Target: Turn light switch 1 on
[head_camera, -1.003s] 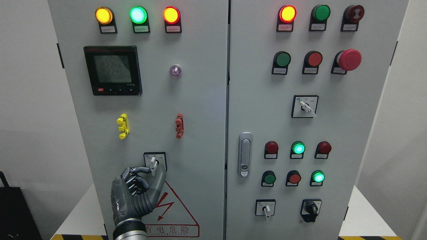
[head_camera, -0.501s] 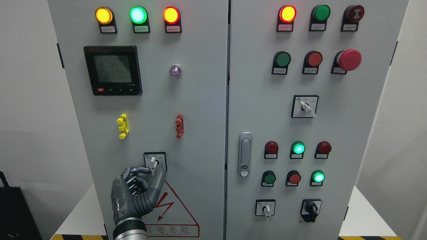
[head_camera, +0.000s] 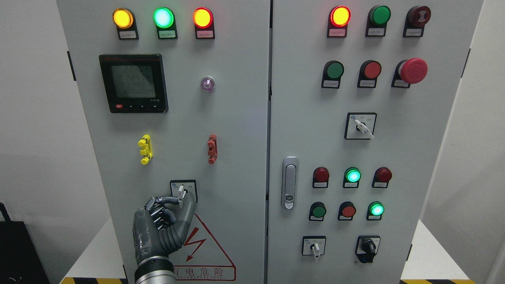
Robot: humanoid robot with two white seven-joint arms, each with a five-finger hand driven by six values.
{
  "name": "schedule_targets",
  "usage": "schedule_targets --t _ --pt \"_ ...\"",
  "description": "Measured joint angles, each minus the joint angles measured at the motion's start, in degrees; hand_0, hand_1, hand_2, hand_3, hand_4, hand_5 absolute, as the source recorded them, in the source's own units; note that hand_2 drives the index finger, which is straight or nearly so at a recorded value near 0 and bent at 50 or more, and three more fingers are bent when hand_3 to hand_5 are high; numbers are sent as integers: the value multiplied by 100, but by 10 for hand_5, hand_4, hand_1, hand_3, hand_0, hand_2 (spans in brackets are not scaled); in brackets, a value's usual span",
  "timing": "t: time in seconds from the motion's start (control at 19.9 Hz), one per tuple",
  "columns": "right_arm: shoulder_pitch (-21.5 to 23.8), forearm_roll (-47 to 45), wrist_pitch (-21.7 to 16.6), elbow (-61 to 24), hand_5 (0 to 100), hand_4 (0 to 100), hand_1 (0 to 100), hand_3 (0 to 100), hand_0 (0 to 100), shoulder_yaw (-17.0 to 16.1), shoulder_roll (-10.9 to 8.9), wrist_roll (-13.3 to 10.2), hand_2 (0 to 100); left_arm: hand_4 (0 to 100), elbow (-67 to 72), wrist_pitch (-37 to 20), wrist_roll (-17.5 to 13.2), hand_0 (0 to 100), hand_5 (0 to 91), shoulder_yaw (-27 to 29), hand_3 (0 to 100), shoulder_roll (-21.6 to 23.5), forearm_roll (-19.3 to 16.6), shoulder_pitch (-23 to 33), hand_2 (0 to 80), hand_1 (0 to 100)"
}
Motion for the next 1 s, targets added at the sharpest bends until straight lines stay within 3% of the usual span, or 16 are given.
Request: schedule_targets --t 1.0 --pt "0 0 0 0 0 0 0 0 0 -1 -2 0 0 970 4 73 2 220 860 1 1000 -2 7 -38 591 623"
